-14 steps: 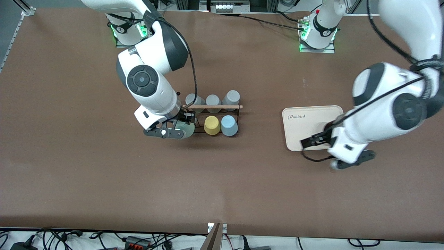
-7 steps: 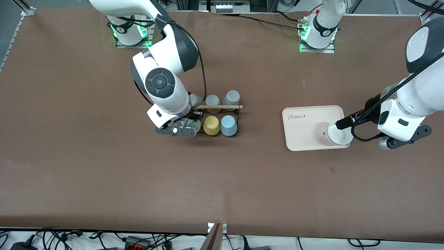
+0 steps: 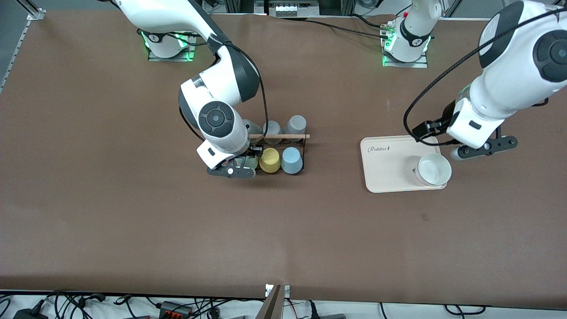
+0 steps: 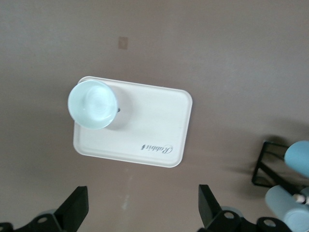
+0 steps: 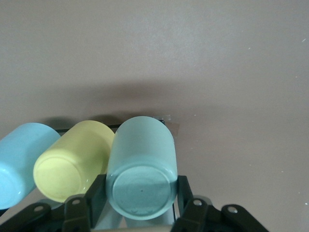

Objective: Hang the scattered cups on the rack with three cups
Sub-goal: 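Hang the teal cup on the rack beside the yellow cup with the right gripper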

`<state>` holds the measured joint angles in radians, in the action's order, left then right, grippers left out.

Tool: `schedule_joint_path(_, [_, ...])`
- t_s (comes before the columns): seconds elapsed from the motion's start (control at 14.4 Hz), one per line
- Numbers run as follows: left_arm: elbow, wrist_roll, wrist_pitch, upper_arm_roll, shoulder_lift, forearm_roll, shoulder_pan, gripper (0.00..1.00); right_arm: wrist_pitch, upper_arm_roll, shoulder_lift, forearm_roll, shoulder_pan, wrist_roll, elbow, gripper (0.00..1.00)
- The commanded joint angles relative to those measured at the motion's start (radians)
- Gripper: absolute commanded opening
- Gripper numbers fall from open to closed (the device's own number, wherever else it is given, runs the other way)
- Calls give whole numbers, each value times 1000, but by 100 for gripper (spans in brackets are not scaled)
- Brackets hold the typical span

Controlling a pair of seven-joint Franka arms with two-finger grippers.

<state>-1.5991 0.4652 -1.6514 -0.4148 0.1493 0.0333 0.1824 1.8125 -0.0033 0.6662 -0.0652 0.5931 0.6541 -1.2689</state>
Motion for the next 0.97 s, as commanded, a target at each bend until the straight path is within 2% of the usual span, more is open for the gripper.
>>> schedule_joint_path(0.0, [-36,-80,-33,10,-39,-53,51,100,13,-7,13,-1,13,13,-1,27])
schedule_joint_path(0.21, [-45,-73,-27,65,-77,-67,46,100,22,-7,32,2,16,12,-3,27])
schedule_joint_path(0.35, [-47,-69,-2,77,-97,-69,29,100,22,-7,39,4,22,12,-4,27])
schedule_joint_path(0.63, [-64,-65,4,160,-109,-67,-44,100,39,-7,47,4,30,13,-14,28])
schedule_joint_path(0.7, [-77,-65,4,198,-114,-67,-87,100,39,-7,47,2,30,13,-14,34])
schedule_joint_path(0.77, [-94,-65,2,246,-129,-69,-136,100,36,-7,47,-1,27,13,-14,53])
schedule_joint_path(0.84, [-99,-66,-2,254,-128,-69,-142,100,34,-7,44,-5,25,15,-12,73])
schedule_joint_path(0.91, [-88,-85,-4,254,-119,-70,-139,100,30,-9,40,-5,22,13,-10,85])
